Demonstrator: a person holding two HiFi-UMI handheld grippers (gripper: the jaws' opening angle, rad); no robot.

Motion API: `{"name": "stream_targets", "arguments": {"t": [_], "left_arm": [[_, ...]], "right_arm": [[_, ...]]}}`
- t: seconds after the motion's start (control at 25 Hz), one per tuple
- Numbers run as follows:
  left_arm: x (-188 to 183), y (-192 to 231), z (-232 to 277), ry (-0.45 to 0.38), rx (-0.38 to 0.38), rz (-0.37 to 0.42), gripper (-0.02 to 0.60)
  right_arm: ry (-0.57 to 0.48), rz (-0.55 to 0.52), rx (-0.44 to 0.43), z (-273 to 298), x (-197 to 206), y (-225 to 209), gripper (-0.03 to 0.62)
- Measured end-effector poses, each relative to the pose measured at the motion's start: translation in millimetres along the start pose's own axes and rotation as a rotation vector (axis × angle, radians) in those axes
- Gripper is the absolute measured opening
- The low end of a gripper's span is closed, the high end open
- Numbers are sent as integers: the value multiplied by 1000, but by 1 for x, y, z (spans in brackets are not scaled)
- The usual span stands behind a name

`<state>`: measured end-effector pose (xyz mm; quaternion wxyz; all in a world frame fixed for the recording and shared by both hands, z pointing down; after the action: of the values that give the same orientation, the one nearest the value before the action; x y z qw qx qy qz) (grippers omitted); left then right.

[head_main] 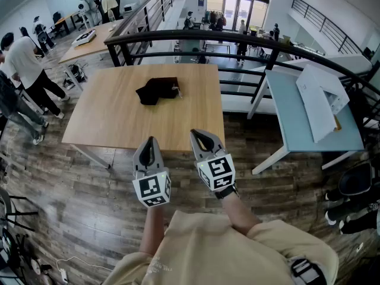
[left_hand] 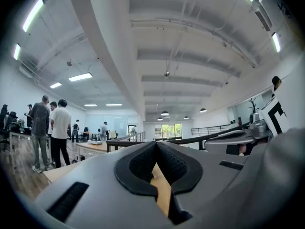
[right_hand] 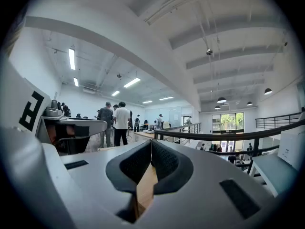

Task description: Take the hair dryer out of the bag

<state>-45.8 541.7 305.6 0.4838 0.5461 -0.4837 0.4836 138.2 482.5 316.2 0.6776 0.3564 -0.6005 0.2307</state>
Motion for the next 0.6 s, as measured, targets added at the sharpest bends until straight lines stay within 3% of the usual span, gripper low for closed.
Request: {"name": "stream_targets", "arguments": {"t": [0.6], "left_arm": [[9,13,-28,50,52,10,12]], "right_arm": [[19,61,108,-29,4,20,14]]}}
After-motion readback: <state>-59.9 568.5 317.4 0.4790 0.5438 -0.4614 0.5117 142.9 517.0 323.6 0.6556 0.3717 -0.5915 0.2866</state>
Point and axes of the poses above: the fingertips, and each gripper's own axes: z forward along the fingers, y to its left, x out of its underside, the point moved 9 cm from there along -z, backward along the fingers, and after that the axes turned 7 degrees about -z, right-handed, at the moved point
